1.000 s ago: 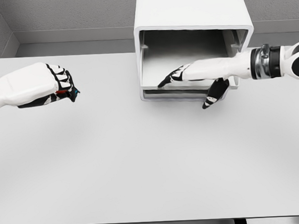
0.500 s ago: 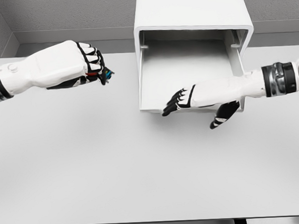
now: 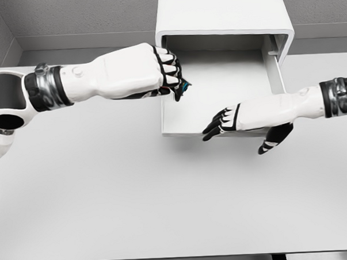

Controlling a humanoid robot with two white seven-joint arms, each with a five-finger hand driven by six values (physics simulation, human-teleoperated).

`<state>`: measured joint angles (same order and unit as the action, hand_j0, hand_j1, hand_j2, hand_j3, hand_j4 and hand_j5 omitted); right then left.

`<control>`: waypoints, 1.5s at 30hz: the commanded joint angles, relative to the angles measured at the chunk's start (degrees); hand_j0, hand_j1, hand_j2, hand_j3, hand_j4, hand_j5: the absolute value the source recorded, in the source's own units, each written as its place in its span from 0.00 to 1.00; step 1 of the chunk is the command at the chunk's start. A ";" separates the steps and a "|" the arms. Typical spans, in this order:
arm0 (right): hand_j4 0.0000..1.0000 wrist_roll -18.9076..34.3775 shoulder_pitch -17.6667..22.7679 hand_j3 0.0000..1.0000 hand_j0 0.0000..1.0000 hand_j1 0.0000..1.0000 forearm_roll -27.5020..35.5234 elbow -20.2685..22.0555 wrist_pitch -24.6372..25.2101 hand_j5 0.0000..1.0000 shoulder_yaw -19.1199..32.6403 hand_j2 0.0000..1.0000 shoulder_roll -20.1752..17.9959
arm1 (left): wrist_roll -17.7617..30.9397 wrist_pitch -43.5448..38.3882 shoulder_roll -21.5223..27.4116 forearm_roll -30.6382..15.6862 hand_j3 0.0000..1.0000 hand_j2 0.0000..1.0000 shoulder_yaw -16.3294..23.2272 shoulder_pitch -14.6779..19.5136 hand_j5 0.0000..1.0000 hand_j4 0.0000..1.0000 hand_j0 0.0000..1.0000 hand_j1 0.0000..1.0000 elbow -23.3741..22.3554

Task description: Slide open multi-storey tabletop storage cabinets and put open load switch and slide close multi-storey tabletop storage cabinets

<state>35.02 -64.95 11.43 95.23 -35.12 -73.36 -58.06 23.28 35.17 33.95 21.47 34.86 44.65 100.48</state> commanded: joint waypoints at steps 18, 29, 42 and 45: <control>1.00 -0.02 0.17 1.00 1.00 1.00 0.35 1.27 0.12 1.00 -0.21 1.00 -2.15 | -0.17 -0.17 -11.10 4.81 0.88 0.88 6.89 4.75 0.88 0.88 0.88 0.88 -14.79; 1.00 -0.02 0.17 1.00 1.00 1.00 0.35 1.36 0.12 1.00 -0.38 1.00 -2.24 | 0.27 -0.17 -10.39 1.38 1.00 1.00 6.89 6.95 1.00 1.00 1.00 1.00 -10.40; 1.00 -0.02 0.44 1.00 1.00 1.00 -1.76 1.27 0.12 1.00 -0.29 1.00 -1.53 | 1.15 -0.17 24.41 -26.22 1.00 1.00 6.89 1.06 1.00 1.00 1.00 1.00 0.59; 1.00 -0.02 0.44 1.00 1.00 1.00 -3.95 1.19 0.12 1.00 0.14 1.00 -1.62 | 1.15 -0.17 27.58 -26.31 1.00 1.00 6.72 -1.67 1.00 1.00 1.00 1.00 0.33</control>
<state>34.90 -64.60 9.67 96.47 -34.59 -73.24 -59.75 24.42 35.14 57.71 -2.59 41.64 42.89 100.69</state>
